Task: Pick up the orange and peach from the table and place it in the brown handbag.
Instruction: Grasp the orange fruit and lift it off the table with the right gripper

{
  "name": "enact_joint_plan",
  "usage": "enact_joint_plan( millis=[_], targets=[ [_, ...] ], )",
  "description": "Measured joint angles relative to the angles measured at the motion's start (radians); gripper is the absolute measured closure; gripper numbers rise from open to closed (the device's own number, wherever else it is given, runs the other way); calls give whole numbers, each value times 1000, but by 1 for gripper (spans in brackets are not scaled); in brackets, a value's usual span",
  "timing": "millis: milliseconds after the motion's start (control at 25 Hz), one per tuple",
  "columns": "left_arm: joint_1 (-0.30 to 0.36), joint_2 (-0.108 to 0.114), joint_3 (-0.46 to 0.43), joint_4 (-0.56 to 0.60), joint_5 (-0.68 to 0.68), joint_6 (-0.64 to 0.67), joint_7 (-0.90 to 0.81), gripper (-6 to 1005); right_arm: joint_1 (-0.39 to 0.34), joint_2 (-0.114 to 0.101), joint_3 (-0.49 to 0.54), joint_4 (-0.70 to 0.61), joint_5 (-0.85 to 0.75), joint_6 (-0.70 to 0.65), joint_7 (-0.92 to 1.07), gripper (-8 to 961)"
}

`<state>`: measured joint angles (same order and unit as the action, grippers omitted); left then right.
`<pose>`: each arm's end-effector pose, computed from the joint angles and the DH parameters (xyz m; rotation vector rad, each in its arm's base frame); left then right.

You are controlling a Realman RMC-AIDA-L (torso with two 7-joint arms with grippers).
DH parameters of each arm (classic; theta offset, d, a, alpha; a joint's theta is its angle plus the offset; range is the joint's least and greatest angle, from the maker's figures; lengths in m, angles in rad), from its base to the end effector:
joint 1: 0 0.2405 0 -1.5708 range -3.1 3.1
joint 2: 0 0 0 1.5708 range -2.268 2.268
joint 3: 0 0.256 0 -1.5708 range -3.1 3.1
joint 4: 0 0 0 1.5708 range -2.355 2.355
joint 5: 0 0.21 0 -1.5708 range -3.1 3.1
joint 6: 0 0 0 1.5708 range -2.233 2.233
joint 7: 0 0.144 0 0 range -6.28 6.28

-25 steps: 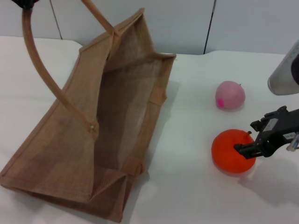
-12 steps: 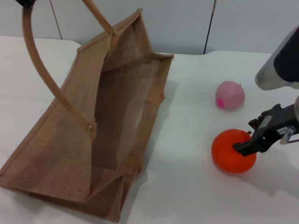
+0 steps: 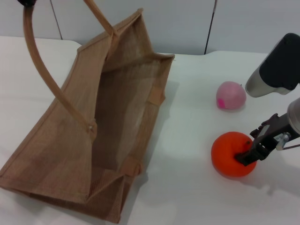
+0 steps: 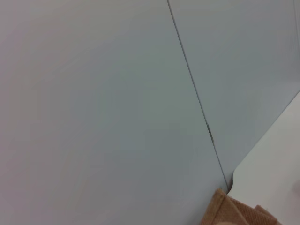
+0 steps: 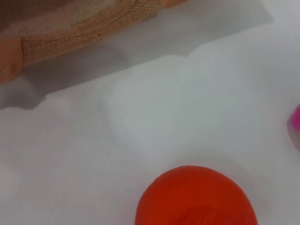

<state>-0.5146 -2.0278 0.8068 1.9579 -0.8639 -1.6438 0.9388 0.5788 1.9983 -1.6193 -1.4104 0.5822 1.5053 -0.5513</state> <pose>-0.1214 0.3379 0.1884 -2.2750 -0.2816 -0.1201 0.1755 0.3457 -0.0098 -2.6319 0.6942 -0.6316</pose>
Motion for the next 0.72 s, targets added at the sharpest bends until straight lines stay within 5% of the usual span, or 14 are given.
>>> enact_joint_plan(
  millis=[720],
  targets=[
    [-7,0,9,6,35,-2,0,885,17,10,-10,-8,10,40,-2,151]
  ],
)
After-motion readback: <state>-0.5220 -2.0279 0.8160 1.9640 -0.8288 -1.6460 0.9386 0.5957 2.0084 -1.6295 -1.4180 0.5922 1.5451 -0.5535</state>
